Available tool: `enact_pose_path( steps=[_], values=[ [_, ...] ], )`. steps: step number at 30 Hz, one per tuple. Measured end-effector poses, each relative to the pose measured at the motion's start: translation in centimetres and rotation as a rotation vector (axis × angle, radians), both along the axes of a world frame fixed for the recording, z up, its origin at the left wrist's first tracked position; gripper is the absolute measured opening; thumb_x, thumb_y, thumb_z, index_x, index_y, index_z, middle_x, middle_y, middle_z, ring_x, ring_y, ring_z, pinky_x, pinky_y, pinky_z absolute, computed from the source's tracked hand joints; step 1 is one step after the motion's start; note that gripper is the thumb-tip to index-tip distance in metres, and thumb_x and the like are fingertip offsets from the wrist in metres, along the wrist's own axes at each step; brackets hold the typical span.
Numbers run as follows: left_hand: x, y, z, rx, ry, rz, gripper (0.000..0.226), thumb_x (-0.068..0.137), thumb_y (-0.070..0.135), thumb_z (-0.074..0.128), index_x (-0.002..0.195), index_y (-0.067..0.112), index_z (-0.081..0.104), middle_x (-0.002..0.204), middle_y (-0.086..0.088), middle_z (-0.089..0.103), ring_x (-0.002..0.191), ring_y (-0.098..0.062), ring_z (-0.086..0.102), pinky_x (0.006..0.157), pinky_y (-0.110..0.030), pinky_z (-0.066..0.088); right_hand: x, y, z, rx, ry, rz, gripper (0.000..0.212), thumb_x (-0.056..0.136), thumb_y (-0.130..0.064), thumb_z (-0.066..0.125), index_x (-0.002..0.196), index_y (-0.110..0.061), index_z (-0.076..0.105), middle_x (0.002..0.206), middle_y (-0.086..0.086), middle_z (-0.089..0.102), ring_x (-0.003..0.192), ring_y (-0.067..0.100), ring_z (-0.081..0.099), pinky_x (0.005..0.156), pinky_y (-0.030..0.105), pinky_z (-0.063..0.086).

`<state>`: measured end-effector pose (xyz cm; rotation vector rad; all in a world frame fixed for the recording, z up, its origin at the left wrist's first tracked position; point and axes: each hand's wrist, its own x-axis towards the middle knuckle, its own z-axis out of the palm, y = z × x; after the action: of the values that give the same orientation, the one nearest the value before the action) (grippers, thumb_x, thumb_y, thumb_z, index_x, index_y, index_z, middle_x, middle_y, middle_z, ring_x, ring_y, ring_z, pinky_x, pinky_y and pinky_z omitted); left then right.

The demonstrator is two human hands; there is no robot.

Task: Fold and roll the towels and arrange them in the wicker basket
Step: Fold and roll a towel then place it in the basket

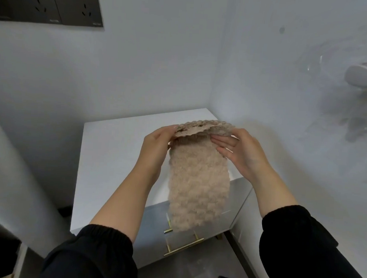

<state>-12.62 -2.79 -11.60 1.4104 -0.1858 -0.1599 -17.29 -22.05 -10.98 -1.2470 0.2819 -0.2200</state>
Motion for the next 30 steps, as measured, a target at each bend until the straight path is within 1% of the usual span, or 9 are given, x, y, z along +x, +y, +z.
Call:
enact_pose_path(
  steps=[4,7,10,13,17,20,23,27,30],
  values=[
    [0.3,0.3,-1.2,0.065,0.131,0.048,0.029,0.098,0.029,0.047,0.088,0.02,0.072,0.102,-0.001,0.071,0.104,-0.014,0.063,0.096,-0.032,0.043,0.2,0.2,-1.6,-0.026,0.11,-0.045,0.031,0.097,-0.031,0.043,0.093,-0.008,0.065,0.085,0.007,0.066,0.084,0.022,0.063,0.084,0.037,0.049],
    [0.2,0.4,-2.0,0.157,0.148,0.065,0.025,0.094,0.027,0.056,0.086,0.012,0.074,0.095,-0.004,0.071,0.094,-0.017,0.063,0.09,-0.033,0.047,-0.2,0.4,-2.7,-0.242,0.145,-0.057,0.012,0.09,-0.012,0.059,0.087,-0.01,0.07,0.085,0.007,0.065,0.076,0.019,0.061,0.071,0.031,0.051],
    [0.1,0.4,-2.6,0.249,0.123,0.07,0.029,0.086,0.022,0.067,0.085,-0.007,0.07,0.081,-0.009,0.067,0.078,-0.02,0.059,0.073,-0.033,0.047,-0.5,0.3,-3.0,-0.417,0.164,-0.097,0.016,0.087,-0.002,0.06,0.084,-0.014,0.07,0.076,0.006,0.065,0.066,0.018,0.06,0.065,0.031,0.052],
    [-0.2,0.2,-2.8,0.354,0.041,0.069,0.012,0.084,0.009,0.067,0.074,0.011,0.074,0.081,0.002,0.072,0.073,-0.012,0.062,0.067,-0.026,0.05,-0.6,0.3,-2.8,-0.457,0.192,-0.148,0.012,0.089,0.0,0.058,0.089,-0.009,0.066,0.06,0.008,0.059,0.046,0.017,0.056,0.048,0.026,0.049],
    [0.0,0.3,-3.0,0.51,-0.027,0.057,0.021,0.081,-0.001,0.06,0.079,0.015,0.073,0.077,0.001,0.069,0.069,-0.016,0.062,0.072,-0.033,0.055,-0.8,-0.2,-2.9,-0.551,0.242,-0.12,0.008,0.086,-0.003,0.063,0.09,-0.009,0.065,0.043,0.005,0.055,0.035,0.017,0.048,0.043,0.024,0.043],
    [0.1,0.1,-3.3,0.716,-0.119,0.067,0.027,0.078,0.0,0.056,0.074,0.023,0.069,0.079,0.005,0.068,0.076,-0.015,0.063,0.074,-0.03,0.054,-0.7,-0.1,-3.6,-0.734,0.305,-0.086,0.008,0.082,-0.007,0.068,0.088,-0.011,0.067,0.061,0.008,0.062,0.044,0.017,0.053,0.044,0.023,0.043],
    [0.0,-0.4,-3.7,0.895,-0.205,0.115,0.023,0.082,0.007,0.054,0.075,0.026,0.065,0.085,0.009,0.065,0.082,-0.011,0.06,0.068,-0.024,0.043,-0.3,-0.1,-4.3,-0.983,0.343,-0.121,0.013,0.079,-0.017,0.072,0.087,-0.02,0.063,0.098,0.005,0.064,0.077,0.018,0.057,0.065,0.025,0.041],
    [0.5,-0.7,-4.4,0.949,-0.267,0.137,0.02,0.09,0.032,0.059,0.073,0.021,0.061,0.081,0.005,0.062,0.091,-0.018,0.057,0.07,-0.029,0.042,0.0,-0.2,-3.7,-1.077,0.361,-0.013,0.054,0.081,-0.019,0.071,0.13,-0.017,0.047,0.13,0.005,0.048,0.107,0.02,0.052,0.08,0.026,0.037],
    [0.8,-0.6,-4.4,0.978,-0.264,0.072,0.022,0.088,0.036,0.063,0.073,0.025,0.052,0.076,0.008,0.054,0.088,-0.021,0.053,0.076,-0.034,0.045,0.1,-0.3,-3.0,-1.047,0.339,0.086,0.067,0.083,-0.01,0.069,0.142,-0.014,0.037,0.139,0.007,0.046,0.102,0.016,0.05,0.08,0.023,0.036]
  ],
)
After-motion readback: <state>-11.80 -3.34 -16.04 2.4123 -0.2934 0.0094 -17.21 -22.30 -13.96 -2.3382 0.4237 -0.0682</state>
